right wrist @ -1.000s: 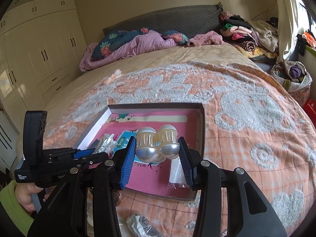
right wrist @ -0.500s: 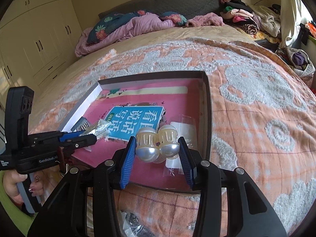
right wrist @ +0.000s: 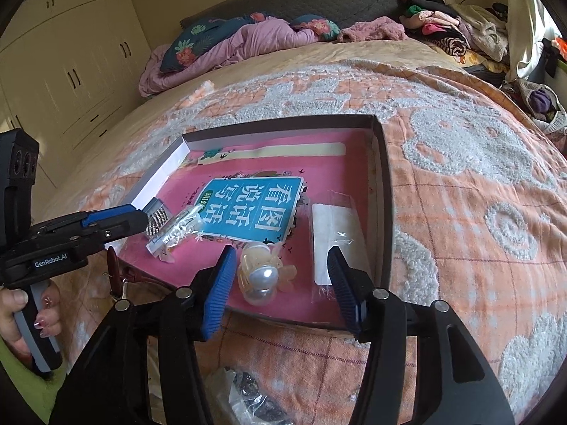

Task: Organize jewelry
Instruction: 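Carry the chain bag and pearl earrings into the box and release both, then withdraw both tools from the box toward the hair claw and bags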

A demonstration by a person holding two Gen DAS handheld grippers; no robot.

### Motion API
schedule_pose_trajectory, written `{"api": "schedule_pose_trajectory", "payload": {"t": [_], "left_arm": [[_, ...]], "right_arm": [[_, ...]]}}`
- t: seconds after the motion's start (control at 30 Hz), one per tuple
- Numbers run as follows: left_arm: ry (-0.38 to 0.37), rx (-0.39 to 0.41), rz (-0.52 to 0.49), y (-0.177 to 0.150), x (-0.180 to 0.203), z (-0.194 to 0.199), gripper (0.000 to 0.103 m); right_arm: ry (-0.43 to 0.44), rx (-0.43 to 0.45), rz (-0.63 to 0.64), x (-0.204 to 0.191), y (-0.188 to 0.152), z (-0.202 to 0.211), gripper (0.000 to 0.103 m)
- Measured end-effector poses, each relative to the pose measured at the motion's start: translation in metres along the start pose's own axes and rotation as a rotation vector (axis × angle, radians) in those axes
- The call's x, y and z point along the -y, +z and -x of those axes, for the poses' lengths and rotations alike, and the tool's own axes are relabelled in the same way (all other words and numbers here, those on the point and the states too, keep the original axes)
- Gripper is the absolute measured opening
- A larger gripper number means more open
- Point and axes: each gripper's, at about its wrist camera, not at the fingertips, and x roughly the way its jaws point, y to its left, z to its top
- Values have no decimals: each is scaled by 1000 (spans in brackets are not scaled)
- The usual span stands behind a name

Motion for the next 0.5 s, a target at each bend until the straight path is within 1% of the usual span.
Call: {"api": "schedule_pose_trajectory", "payload": {"t": [0.07,0.13,0.17,0.2,0.23,0.27,0.33,0.4,0.47,0.5], "left_arm": [[4,15,2,0,-1,6,40],[9,26,3,1,-1,11,42],[10,31,6,1,-1,13,45],[11,36,7,1,-1,15,50],[14,42,10,1,-2,17,52],[16,48,14,1,-2,20,58],[17,57,21,1,-4,23,63],[18,68,28,0,-5,27,74],[16,79,34,0,-5,32,76],[15,84,38,0,-6,34,83]], "right_arm": [[-1,7,0,1,0,5,55],[-2,21,-8,1,-1,11,65],[0,31,-14,1,-1,14,67],[1,44,-20,2,-1,19,71],[2,54,-23,2,-1,23,75],[2,66,-27,2,-1,28,78],[-3,88,-32,1,0,36,85],[-5,114,-37,2,1,45,87],[-4,130,-39,2,3,52,88],[-4,141,-39,2,3,57,88]]}}
